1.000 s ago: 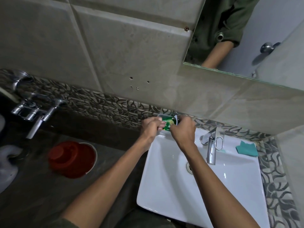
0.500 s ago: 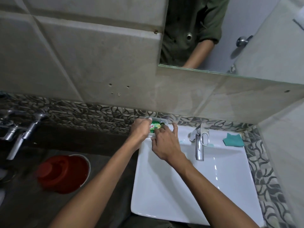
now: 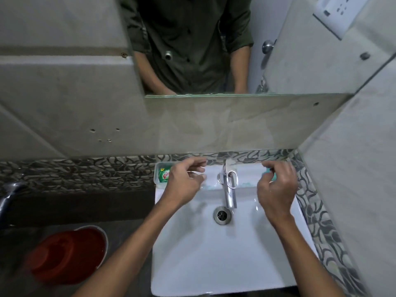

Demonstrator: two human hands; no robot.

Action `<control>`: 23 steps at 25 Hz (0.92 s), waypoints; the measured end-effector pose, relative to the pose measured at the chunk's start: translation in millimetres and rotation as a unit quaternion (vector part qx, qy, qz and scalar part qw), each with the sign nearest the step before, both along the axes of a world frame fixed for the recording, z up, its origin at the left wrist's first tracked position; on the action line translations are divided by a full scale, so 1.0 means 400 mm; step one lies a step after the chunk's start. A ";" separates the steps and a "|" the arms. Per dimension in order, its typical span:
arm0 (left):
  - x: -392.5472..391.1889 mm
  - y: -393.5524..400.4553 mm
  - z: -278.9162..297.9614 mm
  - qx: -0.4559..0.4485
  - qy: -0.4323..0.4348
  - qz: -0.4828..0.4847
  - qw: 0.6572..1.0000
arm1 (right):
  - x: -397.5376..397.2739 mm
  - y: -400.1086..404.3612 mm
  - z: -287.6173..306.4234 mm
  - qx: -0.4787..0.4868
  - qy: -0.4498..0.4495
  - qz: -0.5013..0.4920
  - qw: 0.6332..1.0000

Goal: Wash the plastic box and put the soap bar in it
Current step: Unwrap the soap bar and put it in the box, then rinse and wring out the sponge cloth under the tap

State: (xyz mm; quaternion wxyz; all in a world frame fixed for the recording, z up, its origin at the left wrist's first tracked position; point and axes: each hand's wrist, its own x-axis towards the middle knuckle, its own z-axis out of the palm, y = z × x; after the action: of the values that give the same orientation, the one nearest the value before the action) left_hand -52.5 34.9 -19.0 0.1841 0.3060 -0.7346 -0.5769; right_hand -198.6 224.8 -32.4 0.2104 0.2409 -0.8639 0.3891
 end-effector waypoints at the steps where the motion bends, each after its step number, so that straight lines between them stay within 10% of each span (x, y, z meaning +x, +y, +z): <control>1: -0.014 0.019 0.005 -0.017 0.014 -0.038 0.999 | -0.055 0.027 -0.020 0.036 -0.076 -0.027 0.996; 4: -0.045 0.061 0.013 -0.052 0.040 -0.124 0.990 | -0.166 0.071 -0.093 0.213 -0.236 -0.042 0.947; 7: -0.071 0.089 0.015 -0.069 0.053 -0.148 0.985 | -0.186 0.082 -0.148 0.297 -0.212 -0.039 0.930; 12: -0.094 0.070 0.022 -0.118 0.030 -0.234 0.964 | -0.125 0.110 -0.166 -0.010 -0.293 -0.074 0.953; 15: -0.107 0.046 0.030 -0.143 0.019 -0.265 0.953 | -0.012 0.116 -0.185 -0.344 -0.527 -0.114 0.769; 19: -0.147 0.080 0.028 -0.184 0.017 -0.207 0.961 | 0.117 0.096 -0.235 -0.463 -0.757 -0.065 0.456; 23: -0.170 0.159 0.001 -0.161 0.049 -0.087 0.982 | 0.151 0.038 -0.256 -0.407 -0.795 -0.047 0.447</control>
State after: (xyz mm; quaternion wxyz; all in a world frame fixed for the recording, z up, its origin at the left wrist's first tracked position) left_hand -120.7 98.5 -18.4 0.2155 0.1785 -0.8318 -0.4794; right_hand -138.3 240.1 -134.8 -0.4768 -0.3279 -0.4063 0.7071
